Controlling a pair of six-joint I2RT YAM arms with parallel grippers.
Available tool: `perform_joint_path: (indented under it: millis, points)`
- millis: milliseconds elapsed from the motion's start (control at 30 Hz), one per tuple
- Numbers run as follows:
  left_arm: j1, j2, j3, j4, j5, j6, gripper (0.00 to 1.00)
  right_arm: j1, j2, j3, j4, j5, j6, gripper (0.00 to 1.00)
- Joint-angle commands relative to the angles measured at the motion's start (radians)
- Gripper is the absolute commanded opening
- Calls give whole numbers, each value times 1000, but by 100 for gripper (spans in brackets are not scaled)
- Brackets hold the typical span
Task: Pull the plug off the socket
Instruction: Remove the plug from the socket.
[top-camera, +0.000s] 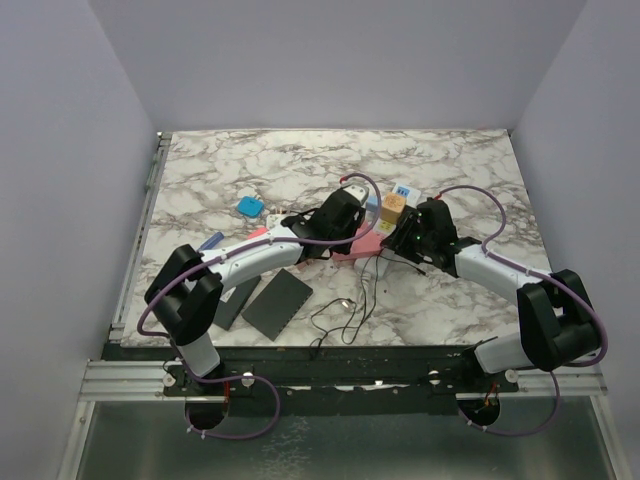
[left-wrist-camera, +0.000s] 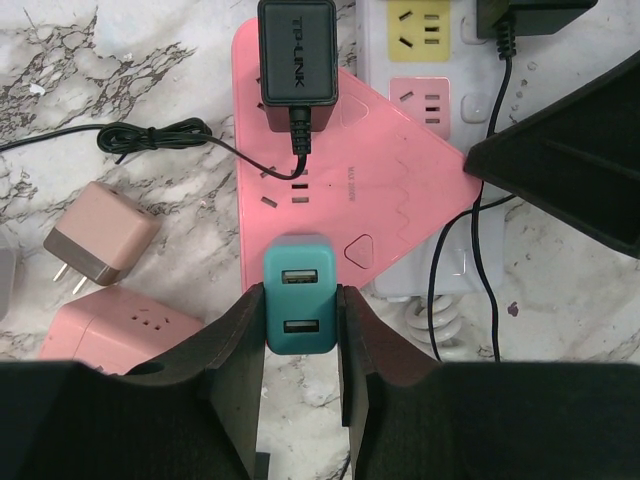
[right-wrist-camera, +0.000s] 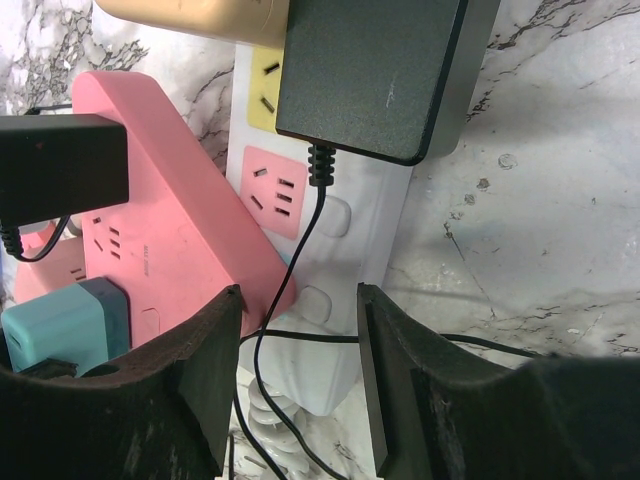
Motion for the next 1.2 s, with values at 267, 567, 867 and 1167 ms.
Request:
perform_joint_path:
  millis: [267, 567, 867, 1167]
  points:
    - [-16, 35, 35, -42, -30, -5, 10, 6, 74, -66, -237, 155, -74, 49]
    - [-98, 45, 48, -54, -153, 16, 0, 38, 87, -43, -265, 212, -65, 49]
    - [-121, 62, 68, -81, -172, 33, 0, 63, 117, -38, -272, 243, -48, 49]
    - [-12, 50, 74, -79, 13, -14, 0, 75, 100, -49, -283, 256, -34, 49]
